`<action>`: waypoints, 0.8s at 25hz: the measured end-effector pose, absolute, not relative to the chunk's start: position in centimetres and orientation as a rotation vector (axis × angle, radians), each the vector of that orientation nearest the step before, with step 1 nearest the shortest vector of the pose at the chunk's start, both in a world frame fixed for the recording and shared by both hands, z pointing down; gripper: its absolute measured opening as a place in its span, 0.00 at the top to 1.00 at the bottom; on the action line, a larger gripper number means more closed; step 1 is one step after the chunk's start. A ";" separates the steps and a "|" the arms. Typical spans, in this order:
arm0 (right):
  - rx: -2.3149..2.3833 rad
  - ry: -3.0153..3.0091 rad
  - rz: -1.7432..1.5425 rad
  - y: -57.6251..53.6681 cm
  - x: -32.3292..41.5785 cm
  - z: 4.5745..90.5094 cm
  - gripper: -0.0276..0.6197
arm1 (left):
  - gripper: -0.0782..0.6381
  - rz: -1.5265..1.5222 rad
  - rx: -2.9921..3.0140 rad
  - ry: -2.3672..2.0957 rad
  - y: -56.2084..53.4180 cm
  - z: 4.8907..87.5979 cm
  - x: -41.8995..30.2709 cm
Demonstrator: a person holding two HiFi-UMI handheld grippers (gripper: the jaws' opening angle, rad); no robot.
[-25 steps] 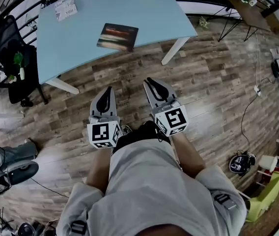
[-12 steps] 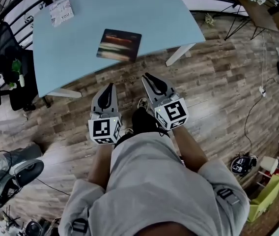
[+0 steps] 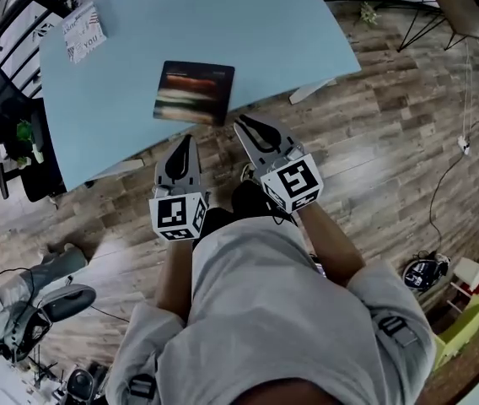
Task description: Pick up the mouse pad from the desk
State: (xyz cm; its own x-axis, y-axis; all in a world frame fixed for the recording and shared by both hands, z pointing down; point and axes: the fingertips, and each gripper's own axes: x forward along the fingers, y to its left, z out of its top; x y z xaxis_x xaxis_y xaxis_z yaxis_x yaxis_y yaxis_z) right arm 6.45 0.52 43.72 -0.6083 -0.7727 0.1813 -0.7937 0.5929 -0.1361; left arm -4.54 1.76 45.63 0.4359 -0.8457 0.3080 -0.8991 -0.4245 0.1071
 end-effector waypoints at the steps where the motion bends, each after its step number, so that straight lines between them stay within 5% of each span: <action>1: 1.332 -2.715 0.322 0.0 6.8 44.0 0.89 | 0.87 0.315 2.431 -1.513 1.2 45.9 -4.2; 20: 1.343 -2.679 0.585 -3.6 8.7 50.8 0.89 | 0.87 0.601 2.424 -1.343 -3.4 52.2 -1.3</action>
